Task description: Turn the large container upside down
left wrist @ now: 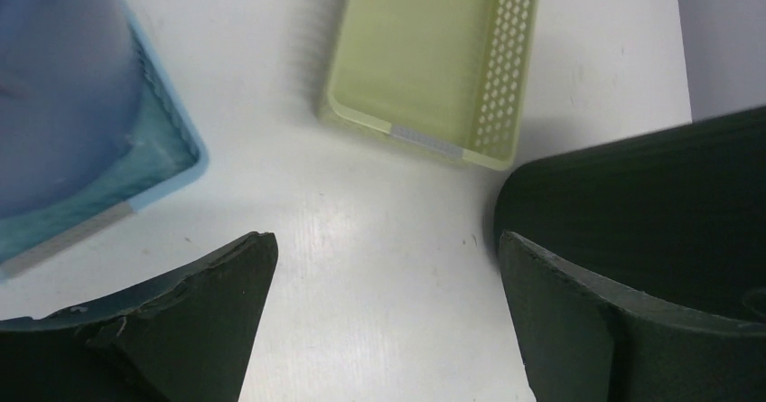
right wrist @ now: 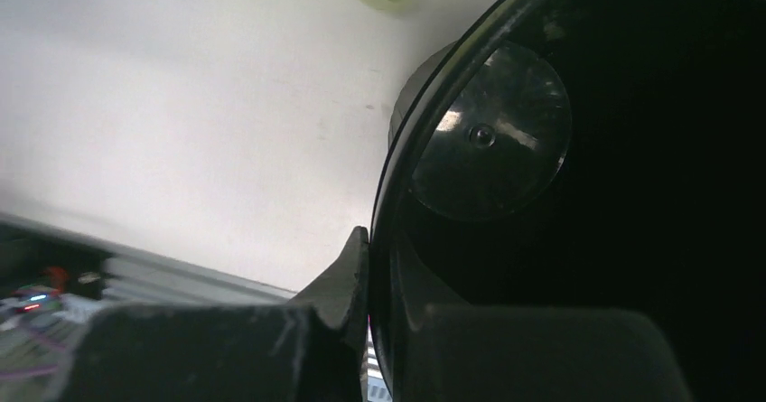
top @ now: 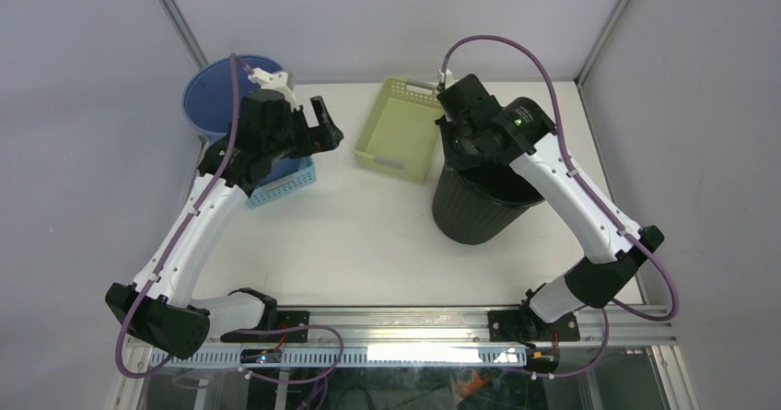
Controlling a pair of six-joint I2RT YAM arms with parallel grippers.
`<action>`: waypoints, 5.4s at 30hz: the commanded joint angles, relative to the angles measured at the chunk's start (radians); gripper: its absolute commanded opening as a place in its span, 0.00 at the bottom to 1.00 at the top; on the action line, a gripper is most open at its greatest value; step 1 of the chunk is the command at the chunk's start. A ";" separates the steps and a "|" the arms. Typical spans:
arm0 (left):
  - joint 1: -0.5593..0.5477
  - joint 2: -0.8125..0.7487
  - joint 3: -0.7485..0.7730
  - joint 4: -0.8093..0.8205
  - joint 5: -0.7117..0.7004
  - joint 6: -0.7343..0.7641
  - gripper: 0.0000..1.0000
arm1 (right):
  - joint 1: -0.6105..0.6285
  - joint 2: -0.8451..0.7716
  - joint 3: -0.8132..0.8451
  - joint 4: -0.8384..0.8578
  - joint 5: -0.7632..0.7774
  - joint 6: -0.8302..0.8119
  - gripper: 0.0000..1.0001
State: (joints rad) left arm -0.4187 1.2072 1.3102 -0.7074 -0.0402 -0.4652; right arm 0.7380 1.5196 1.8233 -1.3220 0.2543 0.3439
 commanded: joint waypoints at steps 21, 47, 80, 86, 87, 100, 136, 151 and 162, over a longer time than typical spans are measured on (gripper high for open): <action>0.149 0.009 0.469 -0.175 0.135 0.011 0.99 | 0.008 -0.384 -0.629 1.090 -0.515 0.737 0.00; 0.147 -0.137 -0.055 -0.153 0.323 -0.050 0.99 | -0.011 -0.469 -0.640 0.416 -0.131 0.464 0.53; 0.149 -0.153 -0.314 0.012 0.520 -0.263 0.99 | 0.011 -0.328 -0.482 0.277 -0.135 0.431 0.28; 0.149 -0.153 -0.289 0.053 0.590 -0.296 0.99 | 0.008 -0.340 -0.528 0.309 -0.125 0.453 0.26; 0.148 -0.147 -0.280 0.054 0.601 -0.296 0.99 | 0.008 -0.341 -0.533 0.315 -0.123 0.457 0.26; 0.149 -0.092 -0.115 0.059 0.711 -0.246 0.99 | -0.056 -0.424 -0.657 0.410 -0.159 0.525 0.25; 0.145 -0.077 -0.090 0.293 0.824 -0.300 0.99 | -0.290 -0.697 -1.095 0.465 -0.254 0.565 0.16; 0.145 -0.089 -0.033 0.293 0.804 -0.299 0.99 | -0.357 -0.784 -1.228 0.453 -0.196 0.569 0.16; 0.145 -0.087 -0.039 0.293 0.809 -0.296 0.99 | -0.360 -0.862 -1.312 0.455 -0.187 0.606 0.17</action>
State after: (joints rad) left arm -0.2687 1.1393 1.2381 -0.4480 0.7422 -0.7483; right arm 0.3748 0.6441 0.6342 -0.4927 0.0334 1.0222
